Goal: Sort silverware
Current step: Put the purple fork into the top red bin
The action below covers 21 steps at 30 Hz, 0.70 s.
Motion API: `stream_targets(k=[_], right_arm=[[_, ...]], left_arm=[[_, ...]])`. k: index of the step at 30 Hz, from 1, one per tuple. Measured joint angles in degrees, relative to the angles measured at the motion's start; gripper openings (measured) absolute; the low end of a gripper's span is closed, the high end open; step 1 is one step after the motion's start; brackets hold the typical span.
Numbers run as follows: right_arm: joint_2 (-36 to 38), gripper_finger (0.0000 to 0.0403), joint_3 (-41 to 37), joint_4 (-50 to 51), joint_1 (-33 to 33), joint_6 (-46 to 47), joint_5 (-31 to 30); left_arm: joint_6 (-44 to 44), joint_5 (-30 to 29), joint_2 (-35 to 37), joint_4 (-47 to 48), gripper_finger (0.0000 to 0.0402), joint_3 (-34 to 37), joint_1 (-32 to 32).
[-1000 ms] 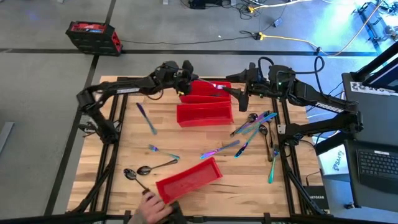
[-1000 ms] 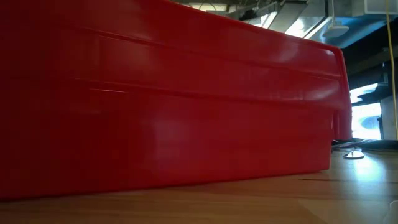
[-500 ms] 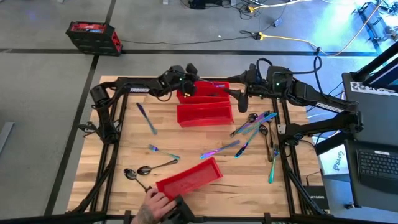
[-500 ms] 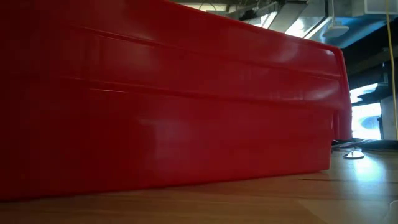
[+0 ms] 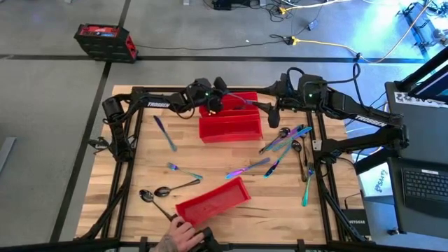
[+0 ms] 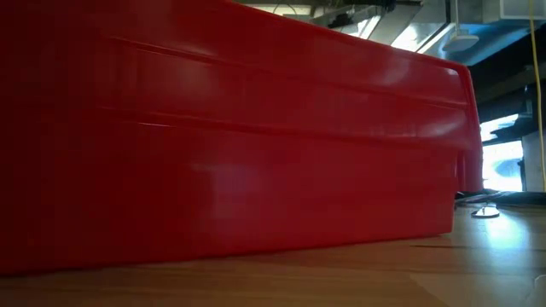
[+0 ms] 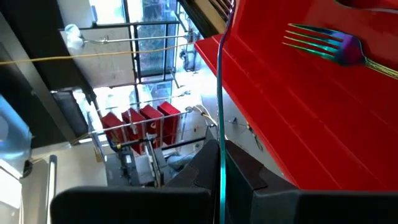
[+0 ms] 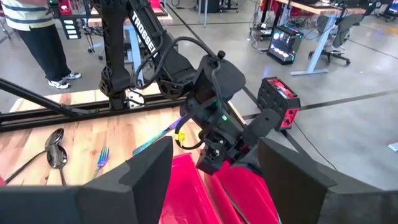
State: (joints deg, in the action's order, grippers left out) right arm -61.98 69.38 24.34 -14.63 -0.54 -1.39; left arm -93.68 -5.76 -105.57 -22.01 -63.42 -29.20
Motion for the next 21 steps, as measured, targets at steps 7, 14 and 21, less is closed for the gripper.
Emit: stream_targets(k=[7, 14, 21], right_arm=[[0.0, 0.022, 0.0, 0.17, 0.0, 0.0, 0.02], [0.0, 0.022, 0.0, 1.32, 0.0, -0.02, 0.02], [0.0, 0.022, -0.02, 1.37, 0.0, -0.02, 0.02]], left_arm=[[-0.26, 0.49, 0.27, 0.1, 0.0035, 0.0, 0.1], [-1.28, 0.66, 0.32, 0.07, 0.0085, 0.0, 0.1], [-3.05, 1.11, 0.32, 5.29, 0.0101, -1.18, 0.08]])
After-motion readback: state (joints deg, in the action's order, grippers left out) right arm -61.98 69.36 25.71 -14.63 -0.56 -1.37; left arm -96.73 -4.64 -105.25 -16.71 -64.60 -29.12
